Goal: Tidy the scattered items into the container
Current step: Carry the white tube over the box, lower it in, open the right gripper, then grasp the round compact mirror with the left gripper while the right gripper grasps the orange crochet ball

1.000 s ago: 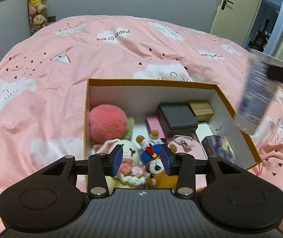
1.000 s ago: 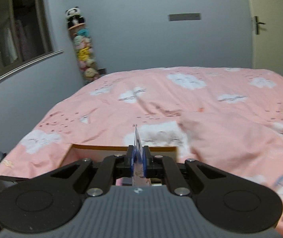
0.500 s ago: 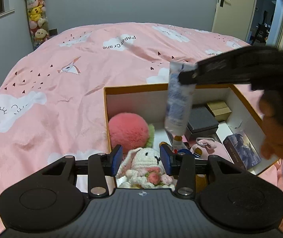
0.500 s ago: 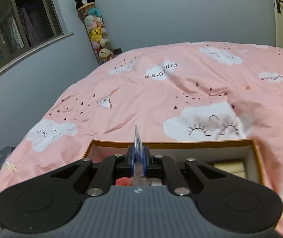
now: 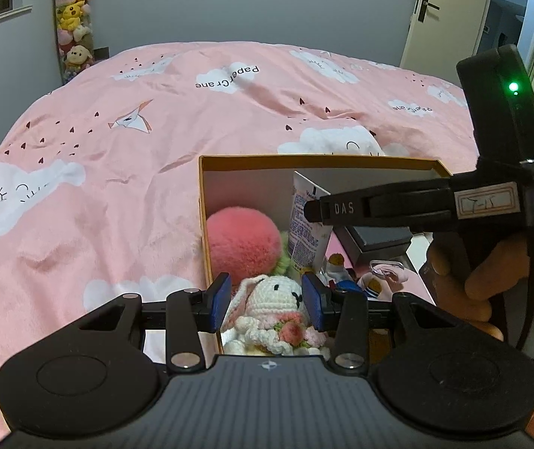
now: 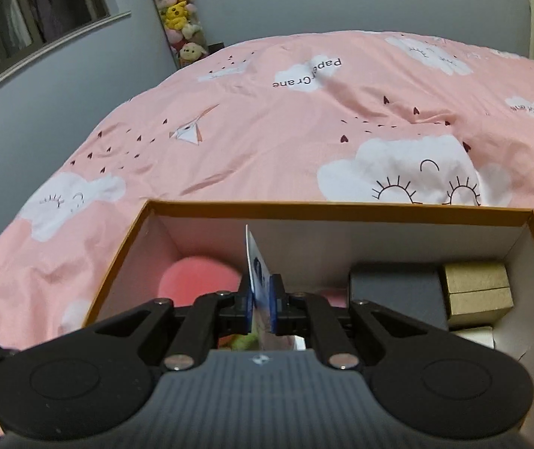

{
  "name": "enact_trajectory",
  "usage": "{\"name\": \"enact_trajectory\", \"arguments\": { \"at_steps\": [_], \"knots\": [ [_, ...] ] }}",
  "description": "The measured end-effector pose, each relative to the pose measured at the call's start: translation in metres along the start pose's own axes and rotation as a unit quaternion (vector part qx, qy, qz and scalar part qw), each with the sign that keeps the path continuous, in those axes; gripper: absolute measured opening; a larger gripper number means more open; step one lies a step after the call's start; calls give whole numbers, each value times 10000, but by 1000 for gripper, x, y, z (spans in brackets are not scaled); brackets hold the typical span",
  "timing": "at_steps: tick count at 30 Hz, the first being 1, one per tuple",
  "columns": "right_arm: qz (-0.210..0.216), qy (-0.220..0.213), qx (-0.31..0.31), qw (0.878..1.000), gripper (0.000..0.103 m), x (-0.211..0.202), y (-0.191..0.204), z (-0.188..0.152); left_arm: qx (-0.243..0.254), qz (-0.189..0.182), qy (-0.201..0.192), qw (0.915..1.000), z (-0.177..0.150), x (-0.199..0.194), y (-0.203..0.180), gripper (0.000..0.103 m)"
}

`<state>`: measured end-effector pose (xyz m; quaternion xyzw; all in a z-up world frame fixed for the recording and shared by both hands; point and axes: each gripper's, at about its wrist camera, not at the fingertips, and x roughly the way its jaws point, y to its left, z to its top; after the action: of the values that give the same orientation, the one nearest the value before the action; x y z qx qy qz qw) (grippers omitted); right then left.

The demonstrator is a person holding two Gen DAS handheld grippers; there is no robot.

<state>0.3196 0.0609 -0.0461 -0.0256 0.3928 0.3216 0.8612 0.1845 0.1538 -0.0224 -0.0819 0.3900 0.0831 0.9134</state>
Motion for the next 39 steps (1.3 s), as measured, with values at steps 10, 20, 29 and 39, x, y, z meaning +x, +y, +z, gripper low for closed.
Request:
{"name": "enact_trajectory", "arguments": {
  "at_steps": [10, 20, 29, 39],
  "knots": [
    [72, 177, 34, 9998, 22, -14, -2, -8, -53, -1, 159, 9999, -7, -7, -3, 48],
    [568, -516, -295, 9966, 57, -95, -1, -45, -59, -223, 317, 9992, -32, -40, -13, 48],
    [137, -1256, -613, 9901, 72, -155, -10, -115, 267, -224, 28, 9994, -59, -79, -38, 48],
    [-26, -970, -795, 9921, 86, -156, -12, -162, 296, 7, 952, 9950, -97, -45, -58, 48]
  ]
}}
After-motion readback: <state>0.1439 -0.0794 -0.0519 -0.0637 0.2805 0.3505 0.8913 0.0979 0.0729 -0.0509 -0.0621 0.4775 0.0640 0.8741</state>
